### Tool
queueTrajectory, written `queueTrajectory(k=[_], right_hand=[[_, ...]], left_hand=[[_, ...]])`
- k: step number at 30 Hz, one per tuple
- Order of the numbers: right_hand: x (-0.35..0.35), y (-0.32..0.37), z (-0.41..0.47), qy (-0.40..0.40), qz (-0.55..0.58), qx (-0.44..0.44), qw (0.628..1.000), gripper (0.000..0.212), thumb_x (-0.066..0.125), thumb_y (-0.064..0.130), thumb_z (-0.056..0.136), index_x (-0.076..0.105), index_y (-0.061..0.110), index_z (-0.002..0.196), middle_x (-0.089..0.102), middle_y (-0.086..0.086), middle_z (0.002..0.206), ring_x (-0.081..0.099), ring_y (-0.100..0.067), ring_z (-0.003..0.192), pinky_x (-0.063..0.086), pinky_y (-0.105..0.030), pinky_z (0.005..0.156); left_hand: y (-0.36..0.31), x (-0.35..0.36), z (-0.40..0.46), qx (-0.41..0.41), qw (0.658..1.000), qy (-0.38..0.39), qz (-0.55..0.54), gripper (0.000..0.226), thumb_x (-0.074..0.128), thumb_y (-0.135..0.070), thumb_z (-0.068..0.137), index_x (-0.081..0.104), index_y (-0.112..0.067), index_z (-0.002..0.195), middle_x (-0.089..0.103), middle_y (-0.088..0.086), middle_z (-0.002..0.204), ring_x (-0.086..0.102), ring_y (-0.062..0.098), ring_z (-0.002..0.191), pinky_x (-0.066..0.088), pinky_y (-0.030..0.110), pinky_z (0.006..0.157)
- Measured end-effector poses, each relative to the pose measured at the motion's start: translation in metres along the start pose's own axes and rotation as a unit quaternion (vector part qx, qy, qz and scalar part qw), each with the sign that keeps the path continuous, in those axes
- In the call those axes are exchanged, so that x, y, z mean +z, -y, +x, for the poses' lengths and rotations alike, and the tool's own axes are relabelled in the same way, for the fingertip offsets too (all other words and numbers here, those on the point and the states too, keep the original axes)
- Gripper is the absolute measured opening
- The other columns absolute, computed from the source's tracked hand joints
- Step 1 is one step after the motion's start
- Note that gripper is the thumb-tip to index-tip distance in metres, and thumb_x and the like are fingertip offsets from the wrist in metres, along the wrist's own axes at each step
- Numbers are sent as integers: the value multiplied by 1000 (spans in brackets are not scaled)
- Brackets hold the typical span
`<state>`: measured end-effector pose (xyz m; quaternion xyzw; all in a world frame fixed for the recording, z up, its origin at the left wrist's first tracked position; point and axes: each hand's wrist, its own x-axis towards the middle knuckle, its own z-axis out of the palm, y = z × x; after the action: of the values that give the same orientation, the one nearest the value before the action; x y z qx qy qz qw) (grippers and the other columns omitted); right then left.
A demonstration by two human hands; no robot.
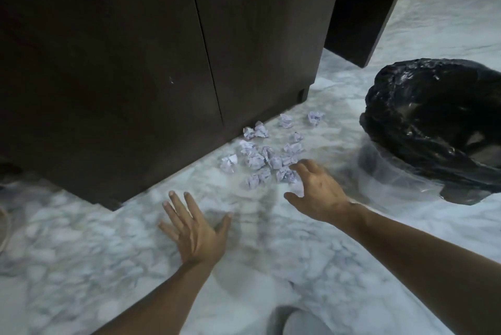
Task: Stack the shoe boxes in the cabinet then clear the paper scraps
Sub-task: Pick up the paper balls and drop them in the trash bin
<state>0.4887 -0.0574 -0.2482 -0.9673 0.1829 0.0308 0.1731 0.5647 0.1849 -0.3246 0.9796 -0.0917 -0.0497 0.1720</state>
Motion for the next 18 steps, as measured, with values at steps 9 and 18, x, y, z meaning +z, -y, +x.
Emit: queueTrajectory(k=[9, 18], right_hand=[[37, -8, 32, -4, 56, 102, 993, 113, 76, 63, 68, 14, 19, 152, 6, -9, 163, 10, -28, 150, 23, -45, 119], [44, -28, 64, -4, 49, 60, 997, 113, 74, 68, 67, 11, 32, 154, -8, -5, 163, 7, -28, 150, 23, -40, 117]], left_hand=[[5, 18, 34, 47, 996, 41, -66, 139, 12, -99, 54, 13, -1, 152, 0, 21, 161, -7, 35, 149, -2, 45, 120], [-47, 22, 84, 151, 979, 99, -93, 130, 66, -75, 62, -4, -18, 155, -19, 4, 161, -22, 20, 147, 2, 40, 122]])
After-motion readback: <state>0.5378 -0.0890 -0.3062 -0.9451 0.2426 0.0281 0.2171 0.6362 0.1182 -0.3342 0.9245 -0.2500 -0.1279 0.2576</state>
